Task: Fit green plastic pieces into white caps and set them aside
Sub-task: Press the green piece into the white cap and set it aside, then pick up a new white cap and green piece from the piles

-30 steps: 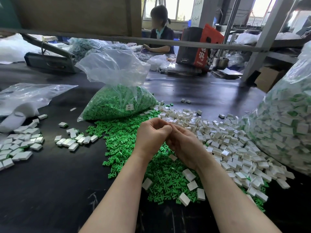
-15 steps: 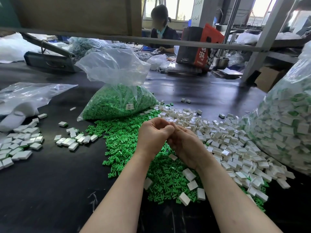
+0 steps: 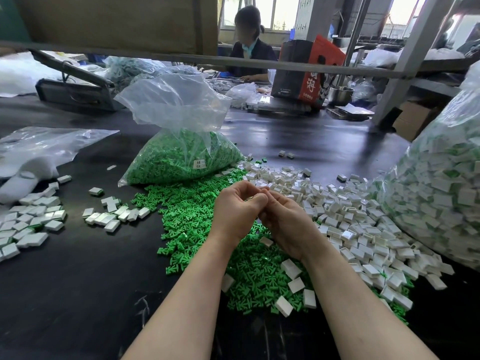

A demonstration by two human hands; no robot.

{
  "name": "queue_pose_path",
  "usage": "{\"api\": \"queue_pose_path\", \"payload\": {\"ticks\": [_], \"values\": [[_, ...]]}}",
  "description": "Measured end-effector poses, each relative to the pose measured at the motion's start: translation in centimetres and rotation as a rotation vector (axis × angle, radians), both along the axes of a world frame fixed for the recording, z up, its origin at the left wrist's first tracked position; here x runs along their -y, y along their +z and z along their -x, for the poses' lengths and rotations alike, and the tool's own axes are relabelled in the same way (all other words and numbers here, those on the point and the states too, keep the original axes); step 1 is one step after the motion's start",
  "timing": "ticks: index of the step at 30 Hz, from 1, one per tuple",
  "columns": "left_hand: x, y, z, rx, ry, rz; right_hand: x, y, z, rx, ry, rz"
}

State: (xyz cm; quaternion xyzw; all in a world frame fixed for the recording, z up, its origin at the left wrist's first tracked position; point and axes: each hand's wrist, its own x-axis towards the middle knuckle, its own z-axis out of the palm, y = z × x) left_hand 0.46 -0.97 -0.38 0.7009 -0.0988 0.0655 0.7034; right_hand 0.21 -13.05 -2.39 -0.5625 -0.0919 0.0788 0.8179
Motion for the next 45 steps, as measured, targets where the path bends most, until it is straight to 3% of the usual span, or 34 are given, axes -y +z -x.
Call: {"api": "queue_pose_path", "payload": {"ticks": [21, 34, 38, 42, 45], "values": [[-0.3, 0.2, 0.0, 0.001, -0.008, 0.024, -0.2, -0.3, 0.1, -0.001, -0.027, -0.007], [-1.2, 0.8, 0.1, -0.120, 0.001, 0.128, -0.7, 0.6, 0.5, 0.039, -0.071, 0.202], [-4.1, 1.2, -0.7, -0.112, 0.184, 0.007, -0.4, 0.8, 0.4, 0.042, -0.097, 0.202], [-9.0, 0.7, -1.1, -0.008, 0.544, -0.417, 0.2, 1.1, 0.3, 0.029, -0.191, 0.151], [-12.0, 0.0, -0.9, -0.118, 0.883, -0.642, 0.5, 1.2, 0.2, 0.060, -0.294, 0.164]]}}
